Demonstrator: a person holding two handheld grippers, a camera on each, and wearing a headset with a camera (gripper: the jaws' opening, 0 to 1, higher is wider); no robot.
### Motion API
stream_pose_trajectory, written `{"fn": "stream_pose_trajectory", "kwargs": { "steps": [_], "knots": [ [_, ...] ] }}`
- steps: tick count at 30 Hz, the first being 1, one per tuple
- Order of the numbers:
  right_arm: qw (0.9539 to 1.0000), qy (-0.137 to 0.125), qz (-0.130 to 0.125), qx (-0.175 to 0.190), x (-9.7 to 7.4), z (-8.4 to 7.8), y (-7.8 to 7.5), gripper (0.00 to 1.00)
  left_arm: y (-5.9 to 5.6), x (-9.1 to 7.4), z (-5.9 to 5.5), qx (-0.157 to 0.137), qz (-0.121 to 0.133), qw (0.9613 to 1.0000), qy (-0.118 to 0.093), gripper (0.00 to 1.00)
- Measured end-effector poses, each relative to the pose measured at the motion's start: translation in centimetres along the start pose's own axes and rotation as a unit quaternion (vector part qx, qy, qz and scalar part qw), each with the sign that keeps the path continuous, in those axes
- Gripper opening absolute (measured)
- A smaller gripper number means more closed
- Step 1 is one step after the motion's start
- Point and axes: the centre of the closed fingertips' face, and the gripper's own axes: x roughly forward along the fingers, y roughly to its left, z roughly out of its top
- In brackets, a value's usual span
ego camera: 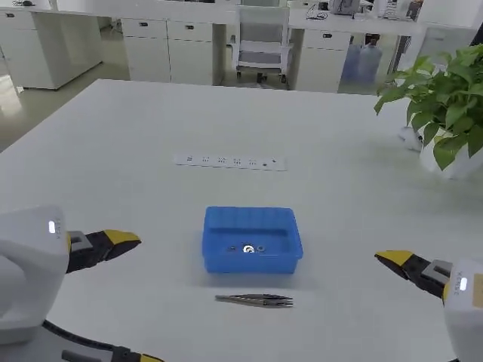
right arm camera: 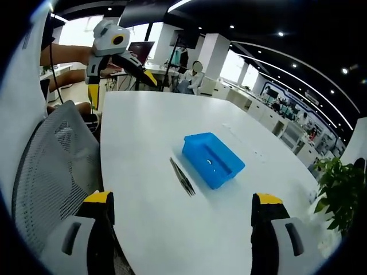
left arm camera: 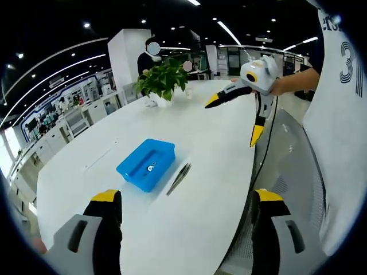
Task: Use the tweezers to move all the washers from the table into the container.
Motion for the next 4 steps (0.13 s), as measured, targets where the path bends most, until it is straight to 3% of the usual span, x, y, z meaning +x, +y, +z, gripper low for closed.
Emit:
{"fn": "stream_pose_trajectory", "kwargs": {
  "steps": [4],
  "knots": [
    [0.9999, 0.001, -0.005, 0.009, 0.08, -0.01, -0.61, 1.00, 0.37, 0.12, 0.20, 0.001, 0.003, 1.0000, 0.002, 0.99]
  ]
}}
